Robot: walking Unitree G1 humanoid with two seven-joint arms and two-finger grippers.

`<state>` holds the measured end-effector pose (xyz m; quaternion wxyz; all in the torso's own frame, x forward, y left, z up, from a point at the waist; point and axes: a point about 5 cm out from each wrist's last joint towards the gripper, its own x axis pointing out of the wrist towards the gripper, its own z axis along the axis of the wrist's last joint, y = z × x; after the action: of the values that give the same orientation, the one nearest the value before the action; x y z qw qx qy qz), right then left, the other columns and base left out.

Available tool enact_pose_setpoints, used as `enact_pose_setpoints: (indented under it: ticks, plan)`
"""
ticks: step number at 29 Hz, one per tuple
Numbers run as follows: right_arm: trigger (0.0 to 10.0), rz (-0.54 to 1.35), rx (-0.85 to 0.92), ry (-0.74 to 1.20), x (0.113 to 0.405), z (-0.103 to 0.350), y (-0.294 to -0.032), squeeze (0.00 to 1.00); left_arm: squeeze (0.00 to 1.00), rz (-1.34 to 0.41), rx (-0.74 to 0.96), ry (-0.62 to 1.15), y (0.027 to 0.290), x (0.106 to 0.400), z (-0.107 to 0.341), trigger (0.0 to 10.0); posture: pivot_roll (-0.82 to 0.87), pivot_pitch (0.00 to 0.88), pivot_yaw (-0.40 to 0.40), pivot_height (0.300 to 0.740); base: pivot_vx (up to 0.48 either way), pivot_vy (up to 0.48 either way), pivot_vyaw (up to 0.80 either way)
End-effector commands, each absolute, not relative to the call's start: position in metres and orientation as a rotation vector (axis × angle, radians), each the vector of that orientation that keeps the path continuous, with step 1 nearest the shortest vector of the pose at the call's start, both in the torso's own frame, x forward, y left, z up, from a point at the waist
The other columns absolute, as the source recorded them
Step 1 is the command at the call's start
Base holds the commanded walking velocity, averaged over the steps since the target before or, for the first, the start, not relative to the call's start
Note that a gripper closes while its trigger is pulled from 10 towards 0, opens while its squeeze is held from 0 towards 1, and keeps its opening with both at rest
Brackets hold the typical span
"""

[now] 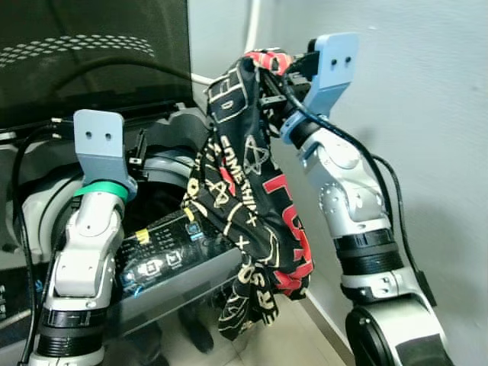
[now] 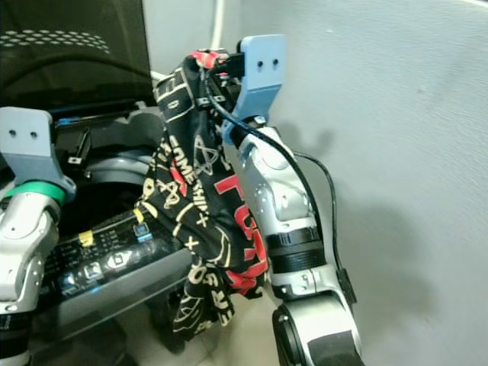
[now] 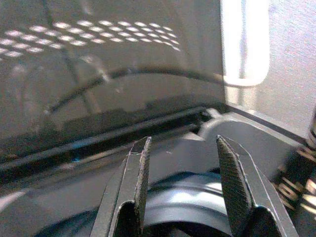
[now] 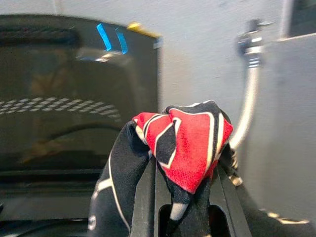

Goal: Clothes washing

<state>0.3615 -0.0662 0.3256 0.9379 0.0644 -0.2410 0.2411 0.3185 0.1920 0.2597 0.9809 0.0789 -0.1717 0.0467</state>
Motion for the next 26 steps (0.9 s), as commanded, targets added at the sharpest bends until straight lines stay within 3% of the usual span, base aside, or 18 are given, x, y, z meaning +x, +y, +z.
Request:
enact_pose_setpoints:
  ticks: [1,14,26]
  plan:
    - [10.0,0.513,0.129,-0.483,0.3606,0.3226,-0.0636,0.0,0.0,0.081,0.154,-0.327,0.1901,0.3179,0.2546,10.0,0.15,0.021,-0.001,0.74,0.0,0.0,0.0]
    - [10.0,0.531,0.096,-0.447,0.3622,0.315,-0.0599,0.0,0.0,0.1,0.173,-0.322,0.191,0.3158,0.2545,10.0,0.16,0.03,-0.008,0.74,0.0,0.0,0.0]
    - [10.0,0.547,0.047,-0.457,0.3597,0.3144,-0.0564,0.0,0.0,0.129,0.188,-0.319,0.1928,0.3163,0.2565,10.0,0.16,0.031,-0.005,0.74,0.0,-0.471,0.8]
